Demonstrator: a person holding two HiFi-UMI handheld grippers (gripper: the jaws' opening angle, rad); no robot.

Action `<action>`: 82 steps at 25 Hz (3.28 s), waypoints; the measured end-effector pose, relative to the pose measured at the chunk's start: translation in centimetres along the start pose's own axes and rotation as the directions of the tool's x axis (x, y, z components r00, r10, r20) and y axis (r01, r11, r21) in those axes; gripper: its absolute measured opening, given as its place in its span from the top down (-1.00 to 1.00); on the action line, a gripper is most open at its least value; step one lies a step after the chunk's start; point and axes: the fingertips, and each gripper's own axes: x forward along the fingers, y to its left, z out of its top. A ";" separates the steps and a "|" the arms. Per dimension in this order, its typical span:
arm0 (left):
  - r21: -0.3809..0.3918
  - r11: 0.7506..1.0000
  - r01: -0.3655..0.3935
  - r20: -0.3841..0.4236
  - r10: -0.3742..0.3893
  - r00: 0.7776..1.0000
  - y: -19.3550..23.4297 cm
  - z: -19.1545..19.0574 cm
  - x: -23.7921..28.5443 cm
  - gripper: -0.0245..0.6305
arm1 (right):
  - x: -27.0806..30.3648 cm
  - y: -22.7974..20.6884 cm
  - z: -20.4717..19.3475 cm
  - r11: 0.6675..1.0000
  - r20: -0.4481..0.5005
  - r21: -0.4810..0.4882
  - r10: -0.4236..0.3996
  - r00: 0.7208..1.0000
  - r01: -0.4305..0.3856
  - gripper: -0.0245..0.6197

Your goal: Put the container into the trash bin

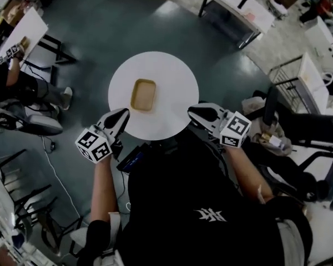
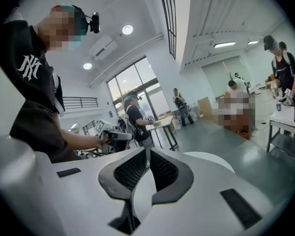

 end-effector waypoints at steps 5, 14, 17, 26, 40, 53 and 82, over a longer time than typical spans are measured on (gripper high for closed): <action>-0.031 0.987 -0.161 0.046 0.162 0.986 1.2 0.0 -0.5 0.92 | 3.9 -3.7 1.9 0.982 -0.094 -0.075 0.168 0.981 -0.175 0.77; -0.193 0.916 -0.351 0.048 0.367 0.929 3.2 -3.5 -0.7 0.92 | 11.4 -9.8 2.0 0.944 -0.199 -0.114 0.283 0.938 -0.309 0.77; -0.278 0.891 -0.360 0.048 0.387 0.921 4.1 -5.5 -0.4 0.92 | 13.7 -10.7 0.5 0.931 -0.250 -0.095 0.320 0.914 -0.352 0.77; -0.480 0.780 -0.401 -0.001 0.457 0.890 8.5 -11.4 1.1 0.91 | 17.8 -13.2 -5.1 0.914 -0.404 -0.061 0.345 0.847 -0.401 0.60; -0.705 0.549 -0.448 -0.029 0.610 0.792 13.2 -17.9 1.9 0.63 | 22.9 -17.9 -11.9 0.919 -0.543 -0.024 0.318 0.777 -0.393 0.48; -0.748 0.435 -0.502 -0.147 0.628 0.764 16.1 -21.2 5.7 0.38 | 26.2 -19.5 -15.0 0.935 -0.621 -0.049 0.248 0.744 -0.352 0.37; -0.785 0.378 -0.491 -0.192 0.605 0.773 17.3 -22.8 8.1 0.68 | 27.2 -21.0 -19.6 0.947 -0.719 -0.149 0.094 0.689 -0.284 0.64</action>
